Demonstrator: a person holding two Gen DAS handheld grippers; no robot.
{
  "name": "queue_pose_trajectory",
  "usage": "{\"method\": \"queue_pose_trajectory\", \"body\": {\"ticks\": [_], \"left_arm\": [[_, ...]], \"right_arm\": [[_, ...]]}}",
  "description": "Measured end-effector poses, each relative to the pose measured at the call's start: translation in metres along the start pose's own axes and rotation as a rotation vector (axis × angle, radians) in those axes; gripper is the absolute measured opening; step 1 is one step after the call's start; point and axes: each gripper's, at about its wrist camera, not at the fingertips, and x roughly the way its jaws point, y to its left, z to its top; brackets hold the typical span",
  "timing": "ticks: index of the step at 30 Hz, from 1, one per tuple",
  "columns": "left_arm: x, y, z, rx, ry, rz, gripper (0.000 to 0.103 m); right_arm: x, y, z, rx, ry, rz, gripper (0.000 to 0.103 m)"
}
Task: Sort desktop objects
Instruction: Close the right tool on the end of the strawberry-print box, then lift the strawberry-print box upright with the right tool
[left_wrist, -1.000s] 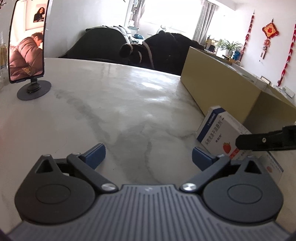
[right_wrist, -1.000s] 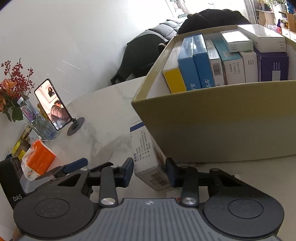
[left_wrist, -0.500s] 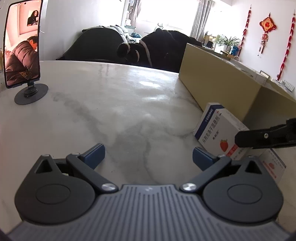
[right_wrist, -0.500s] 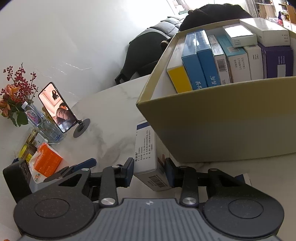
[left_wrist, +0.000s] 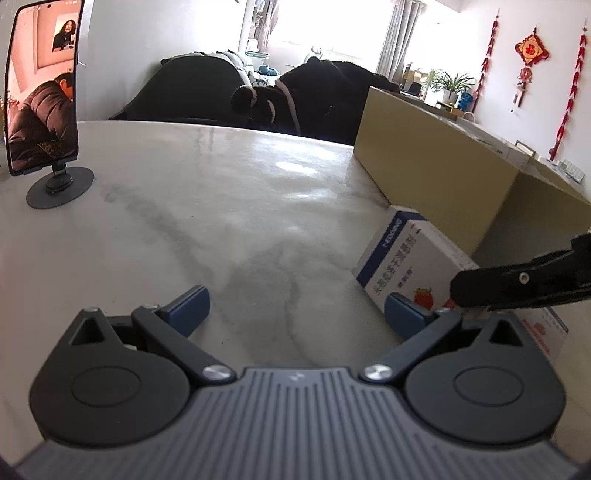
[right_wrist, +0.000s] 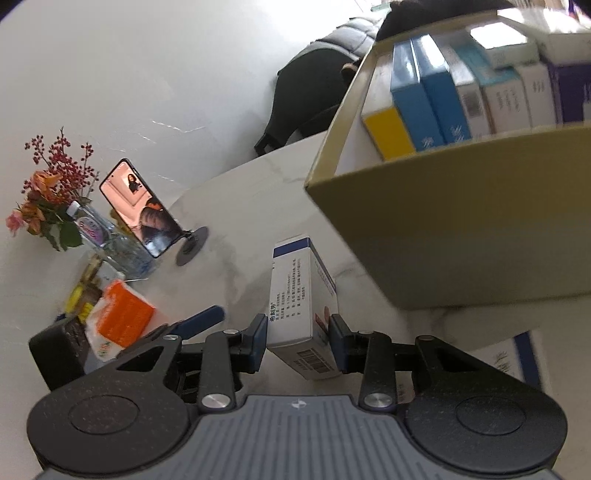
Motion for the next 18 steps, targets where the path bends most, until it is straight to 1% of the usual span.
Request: {"method": "queue_pose_trajectory", "body": {"ticks": [5, 13, 15, 16, 18], "left_arm": [[0.001, -0.001, 0.001, 0.013, 0.008, -0.001, 0.103], [-0.002, -0.001, 0.001, -0.001, 0.012, -0.010, 0.103], [-0.003, -0.002, 0.001, -0.002, 0.017, -0.007, 0.102], [-0.004, -0.002, 0.001, -0.003, 0.020, -0.005, 0.102], [-0.006, -0.001, 0.001, -0.011, 0.024, -0.004, 0.102]], "right_arm": [[0.000, -0.002, 0.002, 0.031, 0.003, 0.014, 0.039], [-0.003, -0.008, 0.000, 0.084, 0.016, 0.047, 0.039], [-0.004, -0.009, 0.000, 0.103, 0.017, 0.063, 0.038], [-0.005, -0.010, 0.000, 0.119, 0.020, 0.084, 0.036], [-0.006, -0.010, 0.000, 0.143, 0.025, 0.118, 0.036]]}}
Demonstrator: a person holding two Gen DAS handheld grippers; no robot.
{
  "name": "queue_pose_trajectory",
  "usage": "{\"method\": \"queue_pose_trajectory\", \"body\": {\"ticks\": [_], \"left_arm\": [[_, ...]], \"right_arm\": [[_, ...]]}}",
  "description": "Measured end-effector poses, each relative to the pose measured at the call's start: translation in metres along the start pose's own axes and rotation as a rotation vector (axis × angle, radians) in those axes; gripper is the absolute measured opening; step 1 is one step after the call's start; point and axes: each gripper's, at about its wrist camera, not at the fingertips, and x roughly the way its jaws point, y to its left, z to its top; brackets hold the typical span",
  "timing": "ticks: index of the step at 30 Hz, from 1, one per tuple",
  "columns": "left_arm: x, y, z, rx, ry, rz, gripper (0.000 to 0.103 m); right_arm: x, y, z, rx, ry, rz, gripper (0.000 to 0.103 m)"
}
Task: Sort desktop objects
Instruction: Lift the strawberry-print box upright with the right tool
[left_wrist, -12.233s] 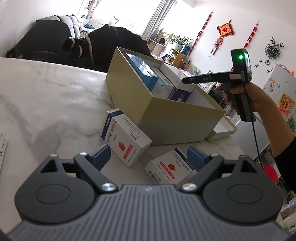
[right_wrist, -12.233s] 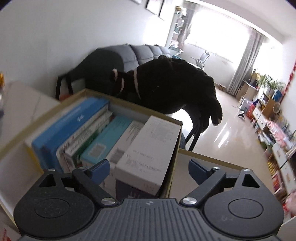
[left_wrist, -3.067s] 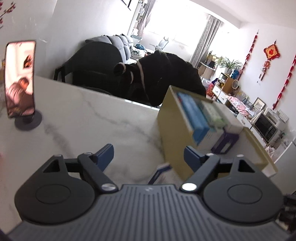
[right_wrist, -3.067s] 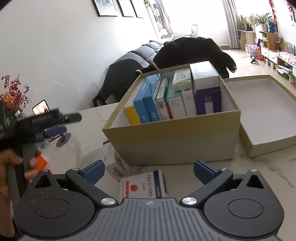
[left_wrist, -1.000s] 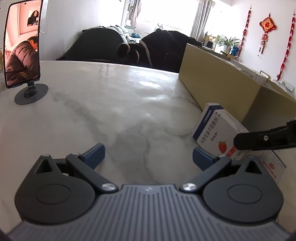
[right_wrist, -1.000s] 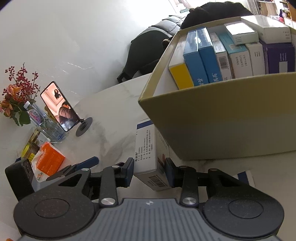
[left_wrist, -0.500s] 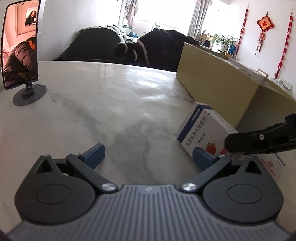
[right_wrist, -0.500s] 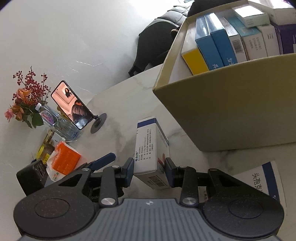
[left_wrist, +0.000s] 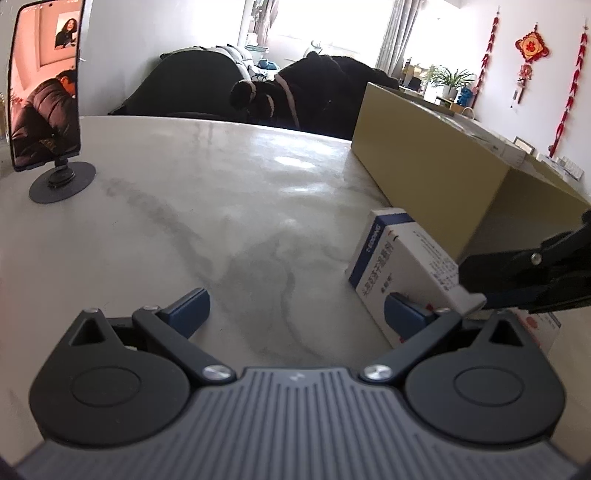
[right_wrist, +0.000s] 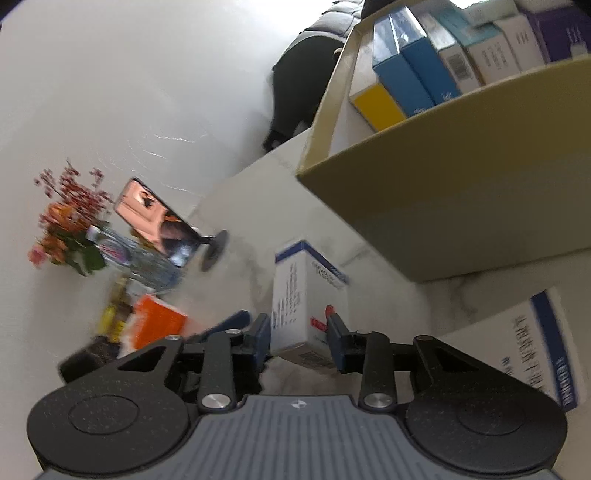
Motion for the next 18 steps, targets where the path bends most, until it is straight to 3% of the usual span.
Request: {"method": "queue_pose_trajectory", "body": {"ticks": [10, 14, 18], "left_arm": [[-0.003, -0.005, -0.003, 0.006, 0.010, 0.001, 0.101], [-0.006, -0.009, -0.001, 0.014, 0.005, 0.002, 0.101], [-0.008, -0.012, 0.001, 0.020, -0.003, 0.003, 0.101]], "right_arm": [[-0.008, 0.016, -0.002, -0.104, -0.057, -0.067, 0.041], [-0.012, 0.019, -0.001, -0.130, -0.083, -0.061, 0.037], [-0.011, 0.021, -0.002, -0.165, -0.093, -0.080, 0.024]]}}
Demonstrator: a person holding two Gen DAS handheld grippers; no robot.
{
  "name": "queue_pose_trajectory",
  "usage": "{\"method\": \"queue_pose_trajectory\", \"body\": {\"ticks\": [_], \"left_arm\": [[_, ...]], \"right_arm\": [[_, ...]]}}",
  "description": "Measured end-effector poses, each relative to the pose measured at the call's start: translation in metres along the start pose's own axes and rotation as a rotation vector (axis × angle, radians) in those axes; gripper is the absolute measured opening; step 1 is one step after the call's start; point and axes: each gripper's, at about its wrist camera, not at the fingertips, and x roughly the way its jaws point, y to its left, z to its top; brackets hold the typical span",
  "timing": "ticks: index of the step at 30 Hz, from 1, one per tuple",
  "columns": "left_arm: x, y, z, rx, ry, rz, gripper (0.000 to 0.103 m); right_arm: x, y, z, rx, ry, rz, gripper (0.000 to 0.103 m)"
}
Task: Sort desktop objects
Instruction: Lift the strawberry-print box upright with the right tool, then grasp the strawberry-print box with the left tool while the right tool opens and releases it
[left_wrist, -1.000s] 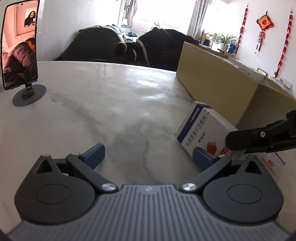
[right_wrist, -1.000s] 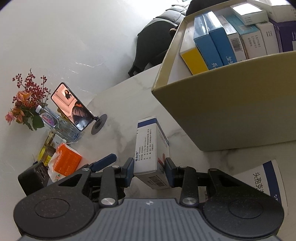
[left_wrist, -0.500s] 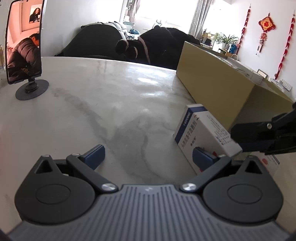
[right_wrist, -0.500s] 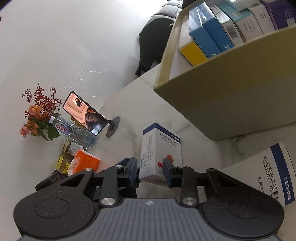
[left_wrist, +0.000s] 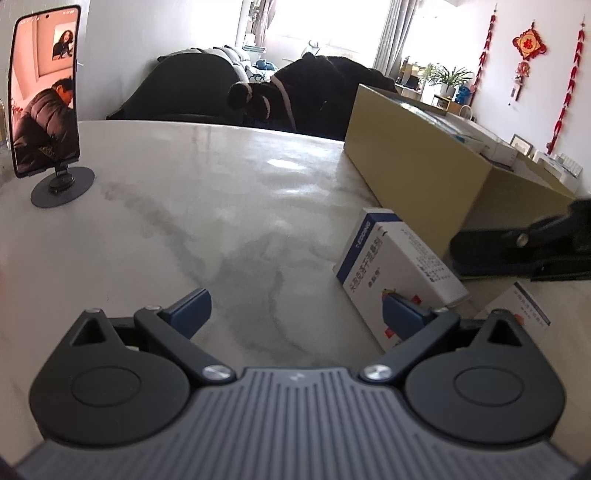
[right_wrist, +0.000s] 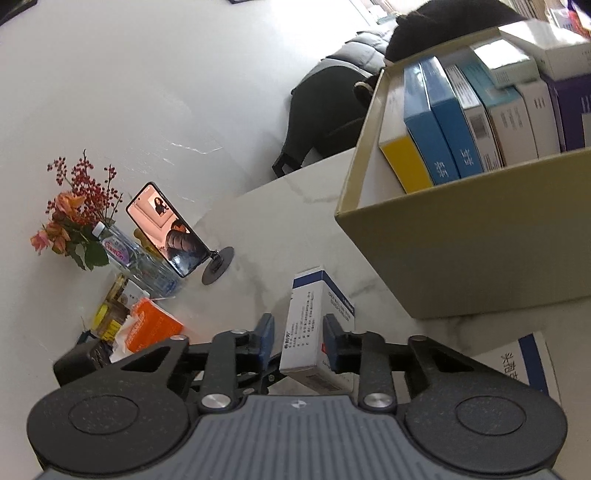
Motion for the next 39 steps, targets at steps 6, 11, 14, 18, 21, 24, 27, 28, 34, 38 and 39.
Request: {"method": "queue_pose_trajectory", "body": {"ticks": [6, 11, 14, 18, 21, 24, 27, 28, 34, 38, 39], "left_arm": [[-0.004, -0.010, 0.004, 0.033, -0.009, -0.001, 0.101], [-0.005, -0.012, 0.005, 0.025, -0.007, -0.024, 0.101], [-0.006, -0.009, 0.005, -0.019, 0.004, -0.080, 0.101], [-0.006, -0.009, 0.004, -0.047, 0.015, -0.134, 0.101], [-0.004, -0.012, 0.003, -0.024, 0.024, -0.126, 0.101], [-0.002, -0.016, 0.002, -0.009, 0.032, -0.128, 0.101], [-0.001, -0.019, 0.002, 0.001, 0.037, -0.132, 0.101], [0.000, -0.019, 0.002, 0.004, 0.037, -0.132, 0.101], [-0.002, -0.022, 0.002, 0.013, 0.044, -0.128, 0.101], [-0.002, -0.022, 0.003, 0.017, 0.046, -0.127, 0.101], [-0.001, -0.022, 0.003, 0.017, 0.047, -0.127, 0.101]], "right_arm": [[0.001, -0.007, -0.008, 0.009, 0.005, -0.030, 0.024], [-0.004, -0.013, -0.009, 0.017, -0.012, -0.042, 0.024], [-0.007, -0.015, -0.009, 0.018, -0.020, -0.058, 0.024], [-0.009, -0.020, -0.009, 0.030, -0.026, -0.067, 0.025], [-0.010, -0.025, -0.010, 0.037, -0.033, -0.080, 0.026], [-0.010, -0.029, -0.009, 0.044, -0.034, -0.095, 0.026], [-0.010, -0.032, -0.008, 0.043, -0.029, -0.102, 0.028], [-0.010, -0.032, -0.007, 0.040, -0.028, -0.105, 0.028], [-0.008, -0.032, -0.006, 0.022, -0.022, -0.107, 0.029], [-0.007, -0.026, -0.004, -0.022, -0.018, -0.162, 0.029], [-0.007, -0.024, -0.003, -0.041, -0.017, -0.189, 0.029]]}}
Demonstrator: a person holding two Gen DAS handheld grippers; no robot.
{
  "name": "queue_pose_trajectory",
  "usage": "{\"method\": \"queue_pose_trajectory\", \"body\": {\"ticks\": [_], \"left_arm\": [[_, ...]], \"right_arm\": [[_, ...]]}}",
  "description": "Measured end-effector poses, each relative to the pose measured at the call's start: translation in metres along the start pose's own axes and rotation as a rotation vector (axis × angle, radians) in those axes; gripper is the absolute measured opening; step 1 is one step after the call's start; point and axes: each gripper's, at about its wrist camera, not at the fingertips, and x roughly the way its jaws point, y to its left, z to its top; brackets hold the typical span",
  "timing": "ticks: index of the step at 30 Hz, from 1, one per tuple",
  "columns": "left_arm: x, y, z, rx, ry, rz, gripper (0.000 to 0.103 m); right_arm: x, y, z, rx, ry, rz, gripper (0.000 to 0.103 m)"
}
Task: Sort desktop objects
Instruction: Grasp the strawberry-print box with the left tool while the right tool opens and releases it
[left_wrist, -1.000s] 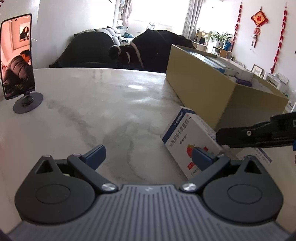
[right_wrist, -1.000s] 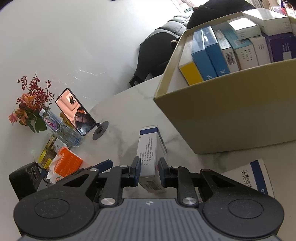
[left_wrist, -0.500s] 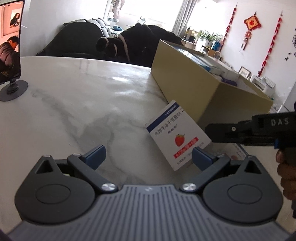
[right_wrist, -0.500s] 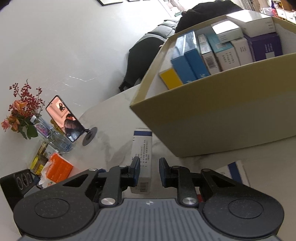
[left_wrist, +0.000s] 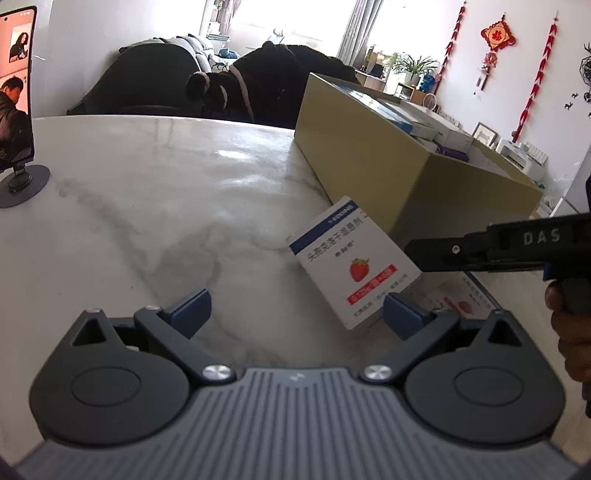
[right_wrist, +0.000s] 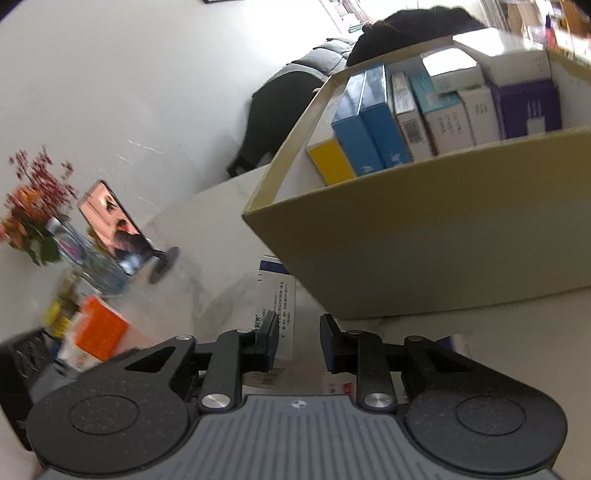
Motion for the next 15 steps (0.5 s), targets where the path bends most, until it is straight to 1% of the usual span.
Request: {"method": "queue_pose_trajectory", "body": {"ticks": [3, 7, 12, 15], "left_arm": [[0.002, -0.001, 0.000, 0.003, 0.005, -0.004, 0.101], [0.004, -0.001, 0.000, 0.017, 0.010, 0.000, 0.101], [0.005, -0.002, 0.000, 0.030, 0.016, 0.006, 0.101], [0.007, -0.005, 0.001, 0.046, 0.018, 0.011, 0.101]], "right_arm": [[0.003, 0.002, -0.001, -0.033, 0.019, -0.048, 0.029], [0.011, 0.002, -0.006, -0.038, 0.062, -0.032, 0.029], [0.014, 0.009, -0.007, -0.054, 0.081, -0.003, 0.029], [0.014, 0.008, -0.004, -0.048, 0.076, -0.002, 0.031]]}}
